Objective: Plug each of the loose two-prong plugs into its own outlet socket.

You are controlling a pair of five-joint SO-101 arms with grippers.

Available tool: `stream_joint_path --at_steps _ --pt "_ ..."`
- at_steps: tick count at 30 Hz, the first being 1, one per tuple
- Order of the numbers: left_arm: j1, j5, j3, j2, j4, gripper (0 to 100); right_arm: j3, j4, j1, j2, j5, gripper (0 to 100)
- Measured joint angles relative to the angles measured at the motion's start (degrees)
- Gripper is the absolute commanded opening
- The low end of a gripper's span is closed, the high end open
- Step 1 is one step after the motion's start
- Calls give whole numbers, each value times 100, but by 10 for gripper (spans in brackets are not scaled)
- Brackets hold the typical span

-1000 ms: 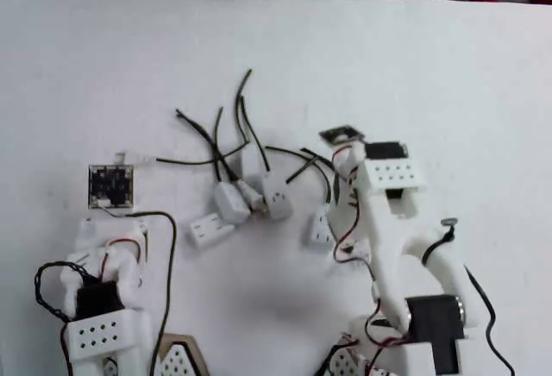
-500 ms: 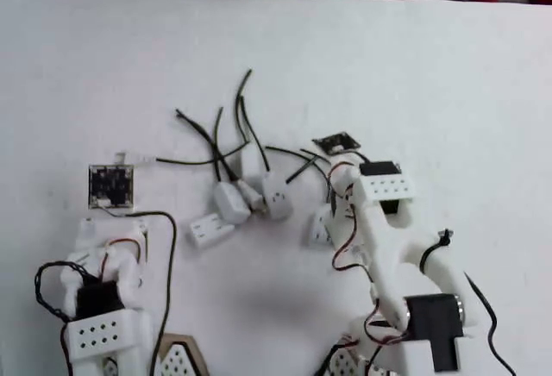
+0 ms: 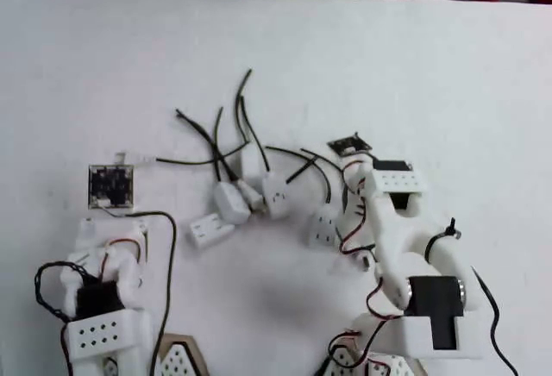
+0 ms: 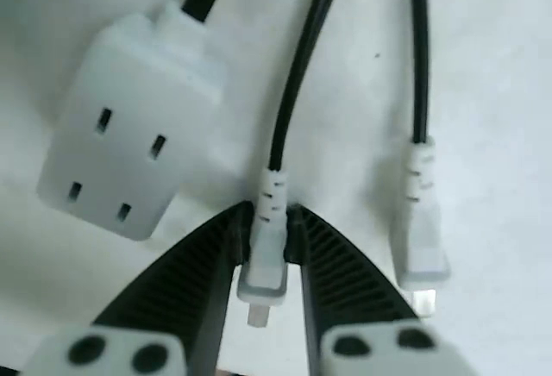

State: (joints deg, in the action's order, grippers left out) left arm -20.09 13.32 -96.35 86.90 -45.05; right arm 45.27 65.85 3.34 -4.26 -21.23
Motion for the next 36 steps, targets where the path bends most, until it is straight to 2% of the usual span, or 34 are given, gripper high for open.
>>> stream_joint_path --at_steps 6,10,15,18,25,31,36 --pt "0 0 0 0 0 24 -123 325 26 35 0 107" --pt "0 0 0 0 0 24 -281 712 53 62 -9 77" --pt "0 0 0 0 0 24 -316 765 44 88 -9 60" --pt "0 0 0 0 0 24 -316 765 44 88 0 16" --pt "0 0 0 0 0 24 -413 1064 44 18 -185 16" --pt "0 0 0 0 0 24 -879 2004 44 -1204 -273 16" --pt "0 0 26 0 18 24 -976 2189 360 -2725 -211 16"
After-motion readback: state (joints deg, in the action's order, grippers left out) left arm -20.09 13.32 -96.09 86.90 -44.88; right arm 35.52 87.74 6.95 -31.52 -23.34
